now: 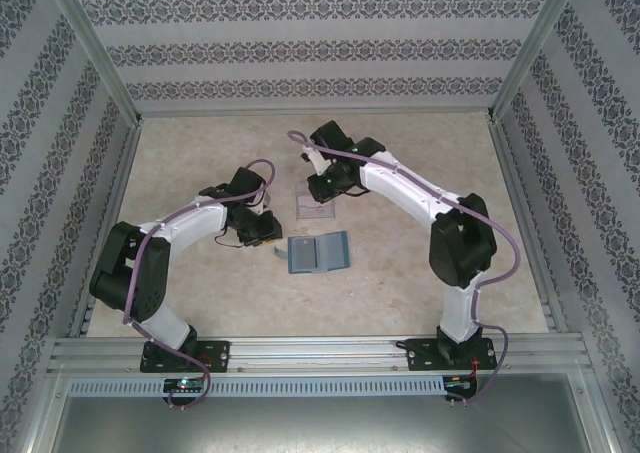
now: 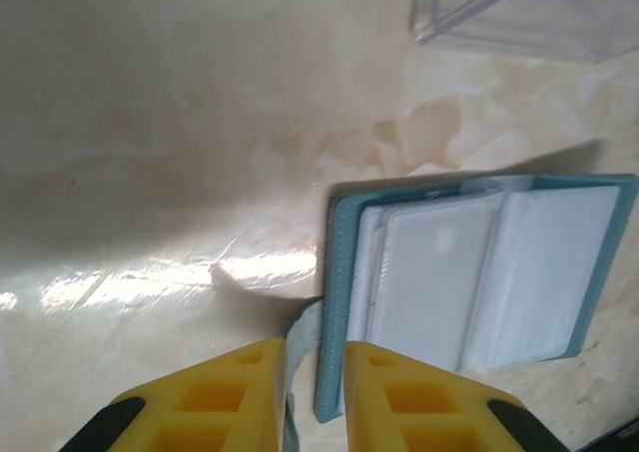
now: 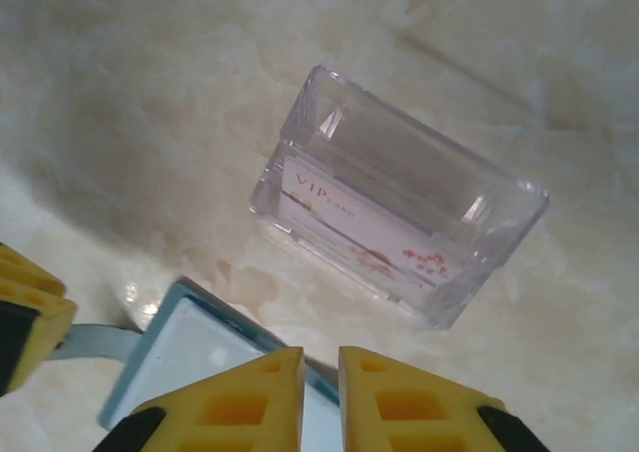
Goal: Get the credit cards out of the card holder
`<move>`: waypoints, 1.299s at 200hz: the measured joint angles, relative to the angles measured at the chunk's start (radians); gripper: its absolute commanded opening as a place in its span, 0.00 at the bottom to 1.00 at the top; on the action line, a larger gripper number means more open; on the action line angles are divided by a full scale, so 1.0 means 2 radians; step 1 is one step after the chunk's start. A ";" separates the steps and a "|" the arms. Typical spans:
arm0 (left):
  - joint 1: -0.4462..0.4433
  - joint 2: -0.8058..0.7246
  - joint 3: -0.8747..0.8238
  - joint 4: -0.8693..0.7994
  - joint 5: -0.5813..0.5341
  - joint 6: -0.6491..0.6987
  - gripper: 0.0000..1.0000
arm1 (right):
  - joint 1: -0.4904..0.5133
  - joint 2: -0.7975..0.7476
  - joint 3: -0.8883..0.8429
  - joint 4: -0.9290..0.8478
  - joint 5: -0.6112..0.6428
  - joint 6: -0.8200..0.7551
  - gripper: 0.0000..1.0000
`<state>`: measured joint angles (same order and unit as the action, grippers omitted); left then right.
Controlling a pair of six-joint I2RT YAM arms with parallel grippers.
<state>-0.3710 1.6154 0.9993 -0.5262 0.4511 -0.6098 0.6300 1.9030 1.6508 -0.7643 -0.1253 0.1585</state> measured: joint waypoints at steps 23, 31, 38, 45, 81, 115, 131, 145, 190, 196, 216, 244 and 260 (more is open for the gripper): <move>0.000 0.003 0.015 0.000 0.000 0.000 0.22 | 0.002 -0.026 -0.043 0.030 -0.016 0.067 0.14; 0.000 0.004 0.020 0.000 0.000 0.000 0.22 | 0.002 -0.032 -0.058 0.037 -0.023 0.089 0.13; 0.000 0.005 0.024 0.000 0.002 0.000 0.22 | 0.002 -0.036 -0.068 0.041 -0.031 0.106 0.13; 0.000 0.006 0.028 0.000 0.005 0.000 0.21 | 0.002 -0.038 -0.077 0.045 -0.041 0.124 0.13; 0.000 0.010 0.032 0.001 0.034 0.000 0.16 | 0.006 -0.040 -0.131 0.086 -0.097 0.197 0.13; -0.010 0.037 0.032 0.004 0.059 -0.004 0.12 | 0.021 -0.042 -0.188 0.130 -0.136 0.249 0.13; -0.022 0.045 0.032 0.005 0.062 -0.010 0.10 | 0.025 -0.043 -0.204 0.146 -0.145 0.268 0.13; -0.031 0.046 0.029 0.009 0.064 -0.016 0.07 | 0.028 -0.043 -0.215 0.158 -0.150 0.282 0.12; -0.041 0.046 -0.001 0.028 0.068 -0.036 0.01 | 0.028 -0.043 -0.249 0.194 -0.155 0.317 0.11; -0.041 0.046 -0.005 0.030 0.067 -0.038 0.00 | 0.029 -0.043 -0.252 0.198 -0.156 0.322 0.11; -0.041 0.046 -0.014 0.032 0.062 -0.042 0.00 | 0.032 -0.043 -0.258 0.209 -0.159 0.332 0.11; -0.043 0.046 -0.026 0.040 0.061 -0.048 0.00 | 0.039 -0.043 -0.260 0.228 -0.167 0.344 0.12; -0.044 0.046 -0.031 0.046 0.061 -0.050 0.00 | 0.043 -0.043 -0.260 0.239 -0.171 0.352 0.12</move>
<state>-0.4595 1.7069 0.9367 -0.4339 0.5724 -0.7094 0.7170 1.8172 1.1301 -0.2871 -0.4683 0.8627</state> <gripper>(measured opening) 0.043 0.121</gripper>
